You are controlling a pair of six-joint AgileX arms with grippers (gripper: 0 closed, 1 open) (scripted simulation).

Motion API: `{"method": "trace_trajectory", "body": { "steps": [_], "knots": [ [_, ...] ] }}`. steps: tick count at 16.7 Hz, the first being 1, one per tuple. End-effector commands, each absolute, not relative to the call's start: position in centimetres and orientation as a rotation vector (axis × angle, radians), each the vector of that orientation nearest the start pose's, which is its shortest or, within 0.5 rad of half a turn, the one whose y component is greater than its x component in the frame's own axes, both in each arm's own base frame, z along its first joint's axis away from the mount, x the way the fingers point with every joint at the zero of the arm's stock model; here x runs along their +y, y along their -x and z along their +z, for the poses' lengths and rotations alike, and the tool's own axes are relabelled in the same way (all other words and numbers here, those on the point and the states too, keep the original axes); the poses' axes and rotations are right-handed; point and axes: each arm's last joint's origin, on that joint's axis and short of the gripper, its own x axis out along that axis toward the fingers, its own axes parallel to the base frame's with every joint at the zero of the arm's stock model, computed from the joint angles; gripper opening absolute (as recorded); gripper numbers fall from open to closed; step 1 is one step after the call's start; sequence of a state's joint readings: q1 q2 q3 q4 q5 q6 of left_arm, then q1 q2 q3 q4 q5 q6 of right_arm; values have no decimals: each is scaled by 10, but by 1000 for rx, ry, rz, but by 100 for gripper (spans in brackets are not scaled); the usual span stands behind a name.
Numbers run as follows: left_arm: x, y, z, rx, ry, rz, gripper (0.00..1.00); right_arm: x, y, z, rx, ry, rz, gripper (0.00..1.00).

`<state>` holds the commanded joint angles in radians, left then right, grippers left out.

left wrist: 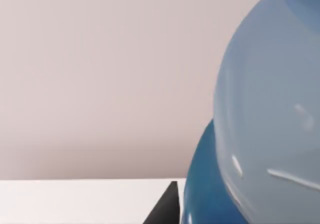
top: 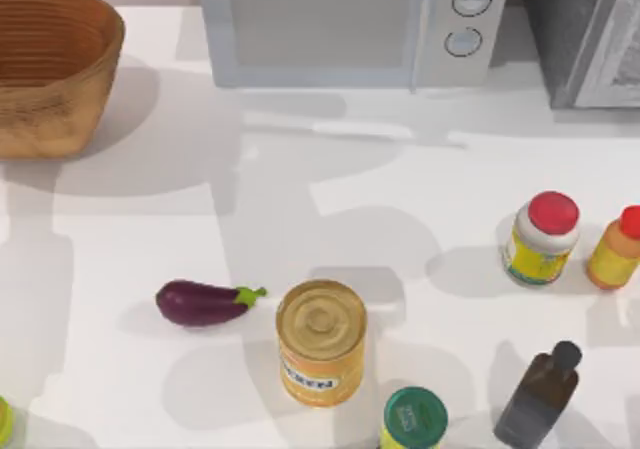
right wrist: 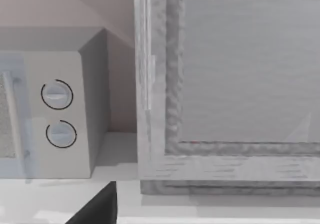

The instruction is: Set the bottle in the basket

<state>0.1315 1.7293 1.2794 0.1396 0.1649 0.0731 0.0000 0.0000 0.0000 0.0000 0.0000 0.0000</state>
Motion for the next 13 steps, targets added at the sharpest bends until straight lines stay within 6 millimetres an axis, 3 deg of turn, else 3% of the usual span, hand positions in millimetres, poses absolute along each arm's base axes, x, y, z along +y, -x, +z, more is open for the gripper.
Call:
{"method": "trace_trajectory", "body": {
  "steps": [7,13],
  "knots": [
    [52,-405,278,304,-13,-28,98,-1,-106,160,0,0,0,100],
    [52,-405,278,304,-13,-28,100,-1,-106,160,0,0,0,100]
  ]
}}
